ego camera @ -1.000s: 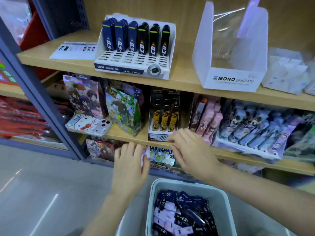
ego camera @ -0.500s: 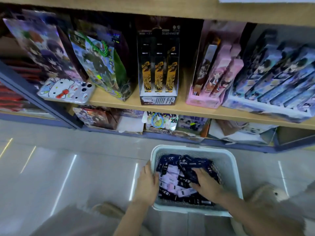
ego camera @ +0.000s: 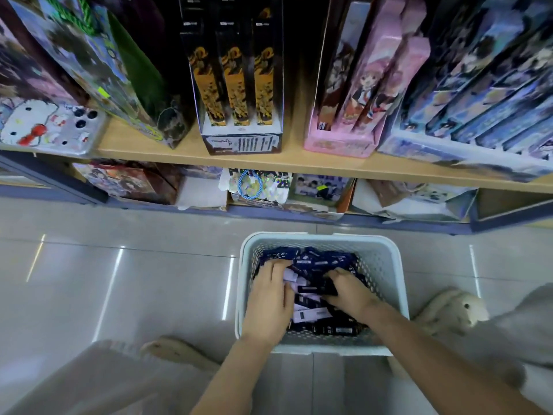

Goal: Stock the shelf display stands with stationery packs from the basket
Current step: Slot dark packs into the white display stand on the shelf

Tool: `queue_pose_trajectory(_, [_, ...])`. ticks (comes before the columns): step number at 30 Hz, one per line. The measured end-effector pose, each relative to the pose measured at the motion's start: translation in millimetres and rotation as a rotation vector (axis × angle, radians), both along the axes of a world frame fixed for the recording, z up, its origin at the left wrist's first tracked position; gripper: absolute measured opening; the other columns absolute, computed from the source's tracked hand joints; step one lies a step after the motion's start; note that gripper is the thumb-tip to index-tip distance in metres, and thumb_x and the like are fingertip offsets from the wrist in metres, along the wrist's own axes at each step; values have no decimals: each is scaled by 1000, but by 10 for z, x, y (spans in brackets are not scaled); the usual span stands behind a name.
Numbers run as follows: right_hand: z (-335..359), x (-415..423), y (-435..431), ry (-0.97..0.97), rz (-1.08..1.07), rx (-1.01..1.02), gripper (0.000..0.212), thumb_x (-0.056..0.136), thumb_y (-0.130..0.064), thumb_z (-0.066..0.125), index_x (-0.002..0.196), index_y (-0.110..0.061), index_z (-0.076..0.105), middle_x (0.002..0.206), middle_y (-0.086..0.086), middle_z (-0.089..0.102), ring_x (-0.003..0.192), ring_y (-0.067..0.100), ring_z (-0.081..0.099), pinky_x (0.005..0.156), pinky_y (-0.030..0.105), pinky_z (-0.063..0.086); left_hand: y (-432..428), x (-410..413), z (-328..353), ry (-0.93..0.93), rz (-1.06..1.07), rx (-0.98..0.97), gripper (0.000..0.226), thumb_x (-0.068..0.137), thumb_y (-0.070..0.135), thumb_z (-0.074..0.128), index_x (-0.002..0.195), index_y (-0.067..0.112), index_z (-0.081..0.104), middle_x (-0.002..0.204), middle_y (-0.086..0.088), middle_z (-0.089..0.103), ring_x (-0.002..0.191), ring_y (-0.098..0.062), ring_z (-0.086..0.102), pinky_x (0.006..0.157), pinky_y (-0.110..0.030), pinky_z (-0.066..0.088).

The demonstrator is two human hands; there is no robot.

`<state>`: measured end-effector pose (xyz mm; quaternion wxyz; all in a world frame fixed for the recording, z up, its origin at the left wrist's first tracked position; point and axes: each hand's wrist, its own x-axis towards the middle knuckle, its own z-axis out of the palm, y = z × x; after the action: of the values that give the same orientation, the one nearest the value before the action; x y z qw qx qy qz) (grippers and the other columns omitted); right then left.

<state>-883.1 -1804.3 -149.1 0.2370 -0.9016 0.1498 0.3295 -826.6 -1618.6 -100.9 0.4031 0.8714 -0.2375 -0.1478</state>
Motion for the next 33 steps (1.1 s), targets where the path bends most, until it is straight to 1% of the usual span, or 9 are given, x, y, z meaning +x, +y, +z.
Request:
queue_pose_trajectory(6, [40, -124, -73, 9, -62, 77, 37, 95, -20, 55, 130, -9, 52, 130, 10, 54, 118, 22, 53, 96, 24, 36, -240, 110, -271, 411, 158, 182, 48, 97, 15, 48, 143, 9, 35, 142, -5, 40, 130, -18, 37, 112, -28, 27])
queue_pose_trajectory(12, [56, -161, -100, 29, -236, 116, 26, 96, -15, 49, 118, -2, 57, 119, 17, 60, 102, 27, 58, 85, 27, 41, -408, 202, -400, 203, -74, 546, 41, 99, 33, 43, 138, 20, 44, 137, -3, 44, 127, -24, 31, 105, -33, 25])
queue_pose_trajectory(16, [37, -181, -153, 67, -419, 144, 36, 99, -17, 44, 131, -1, 45, 117, 18, 58, 68, 15, 51, 60, 19, 39, -514, 143, -425, 73, -235, 636, 32, 99, 29, 44, 131, 23, 44, 125, -7, 42, 117, -25, 35, 97, -34, 28])
queue_pose_trajectory(20, [104, -173, -190, 59, -584, 219, 42, 101, -18, 41, 139, -2, 38, 122, 11, 54, 95, 17, 51, 88, 29, 42, -550, 134, -437, 69, -214, 605, 13, 99, 17, 43, 109, 15, 52, 112, -6, 45, 110, -25, 37, 91, -32, 29])
queue_pose_trajectory(24, [217, -132, -165, -27, -739, 338, 29, 101, -17, 42, 123, -2, 53, 99, 12, 63, 81, 20, 57, 68, 23, 41, -520, 107, -461, 89, -190, 509, 18, 101, 15, 40, 104, 12, 57, 108, -4, 52, 103, -21, 42, 84, -27, 31])
queue_pose_trajectory(26, [262, -103, -133, -77, -793, 381, 24, 100, -17, 44, 114, -3, 57, 98, 15, 63, 87, 27, 58, 68, 25, 38, -548, 68, -426, 241, -83, 323, 18, 101, 16, 40, 104, 9, 57, 100, -5, 55, 88, -14, 51, 76, -21, 38])
queue_pose_trajectory(28, [322, -73, -75, -128, -838, 402, 23, 99, -18, 46, 113, -3, 57, 103, 10, 62, 95, 22, 56, 70, 22, 37, -654, 23, -320, 636, 127, 37, 25, 103, 24, 38, 110, 7, 55, 96, -4, 57, 78, -8, 56, 74, -23, 50])
queue_pose_trajectory(30, [378, -45, 3, -184, -885, 433, 27, 98, -17, 50, 119, -1, 57, 113, 9, 63, 102, 17, 57, 74, 14, 39, -757, -20, -214, 994, 265, -182, 30, 102, 32, 35, 113, 12, 54, 101, -1, 61, 87, -12, 59, 80, -25, 52])
queue_pose_trajectory(33, [505, -26, 124, -212, -829, 512, 29, 98, -6, 46, 125, -4, 55, 109, -1, 62, 95, 9, 55, 76, 6, 41, -789, -68, -163, 1161, 245, -227, 34, 98, 46, 41, 118, 20, 52, 116, 6, 59, 107, -7, 55, 98, -27, 43])
